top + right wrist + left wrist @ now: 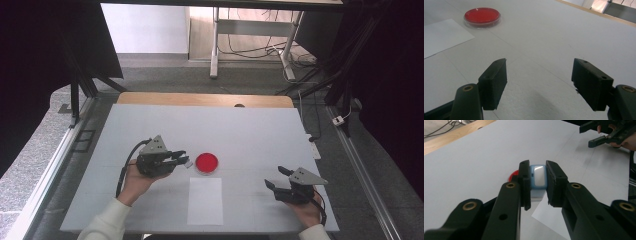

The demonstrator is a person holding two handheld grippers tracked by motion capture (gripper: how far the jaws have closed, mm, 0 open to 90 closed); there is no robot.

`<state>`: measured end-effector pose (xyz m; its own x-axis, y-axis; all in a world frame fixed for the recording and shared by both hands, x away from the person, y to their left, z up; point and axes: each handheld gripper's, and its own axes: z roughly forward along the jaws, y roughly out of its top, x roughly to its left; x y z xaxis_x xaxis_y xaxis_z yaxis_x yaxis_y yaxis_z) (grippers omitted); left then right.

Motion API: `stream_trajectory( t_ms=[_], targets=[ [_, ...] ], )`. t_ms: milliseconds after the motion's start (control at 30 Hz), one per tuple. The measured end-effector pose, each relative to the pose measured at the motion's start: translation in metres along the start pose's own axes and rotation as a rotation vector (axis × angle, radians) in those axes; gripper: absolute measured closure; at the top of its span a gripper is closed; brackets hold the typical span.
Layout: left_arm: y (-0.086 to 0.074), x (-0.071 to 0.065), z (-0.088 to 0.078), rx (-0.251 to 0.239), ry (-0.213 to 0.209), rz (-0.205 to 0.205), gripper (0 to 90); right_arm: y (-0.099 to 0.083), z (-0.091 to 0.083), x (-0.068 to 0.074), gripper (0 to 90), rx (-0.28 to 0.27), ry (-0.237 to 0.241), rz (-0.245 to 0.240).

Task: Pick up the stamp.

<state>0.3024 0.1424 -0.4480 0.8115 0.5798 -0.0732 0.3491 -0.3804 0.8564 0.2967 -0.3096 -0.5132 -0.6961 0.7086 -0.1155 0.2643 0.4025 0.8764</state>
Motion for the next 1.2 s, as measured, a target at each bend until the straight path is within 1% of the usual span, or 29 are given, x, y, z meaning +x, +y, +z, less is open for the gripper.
stream_trajectory(
  t_ms=[67, 167, 300, 367, 467, 533, 600, 700, 767, 867, 900, 1033, 1200],
  targets=[
    [0.002, -0.002, 0.003, -0.002, -0.004, -0.003, 74.4, 0.000, 0.000, 0.000, 27.9, 0.001, -0.001, -0.003],
    [0.006, -0.007, 0.008, 0.007, -0.013, 0.014, 74.4, 0.000, 0.000, 0.000, 27.9, -0.001, -0.002, -0.001],
    [0.013, -0.011, 0.012, 0.010, -0.026, 0.021, 74.4, 0.000, 0.001, -0.001, 28.1, -0.004, -0.008, 0.003],
    [0.016, -0.012, 0.015, 0.009, -0.033, 0.019, 74.4, 0.000, 0.002, -0.001, 28.1, -0.005, -0.003, 0.003],
    [0.018, -0.015, 0.022, -0.005, -0.054, 0.001, 74.4, 0.000, 0.001, -0.001, 28.1, -0.007, -0.006, 0.002],
    [0.019, -0.018, 0.028, -0.001, -0.070, 0.007, 74.4, 0.000, 0.001, -0.001, 28.2, -0.010, -0.003, 0.005],
    [0.019, -0.020, 0.032, 0.012, -0.072, 0.020, 74.4, 0.001, 0.001, -0.001, 28.4, -0.016, -0.004, 0.000],
    [0.020, -0.021, 0.036, 0.001, -0.089, 0.011, 74.4, 0.001, 0.002, -0.002, 28.4, -0.019, -0.005, 0.003],
    [0.022, -0.022, 0.037, -0.012, -0.103, 0.000, 74.4, 0.001, 0.001, -0.002, 28.5, -0.025, -0.009, 0.008],
    [0.023, -0.024, 0.037, -0.024, -0.120, 0.012, 74.4, 0.001, 0.000, -0.002, 28.5, -0.033, -0.007, 0.020],
    [0.024, -0.024, 0.037, -0.028, -0.120, 0.014, 74.4, 0.001, -0.001, -0.002, 28.6, -0.037, -0.007, 0.018],
    [0.024, -0.021, 0.036, -0.042, -0.126, 0.000, 74.4, 0.002, 0.001, -0.001, 28.5, -0.033, -0.012, 0.018],
    [0.024, -0.022, 0.035, -0.054, -0.120, -0.003, 74.4, 0.002, 0.001, 0.002, 28.5, -0.027, -0.012, 0.005]
  ],
)
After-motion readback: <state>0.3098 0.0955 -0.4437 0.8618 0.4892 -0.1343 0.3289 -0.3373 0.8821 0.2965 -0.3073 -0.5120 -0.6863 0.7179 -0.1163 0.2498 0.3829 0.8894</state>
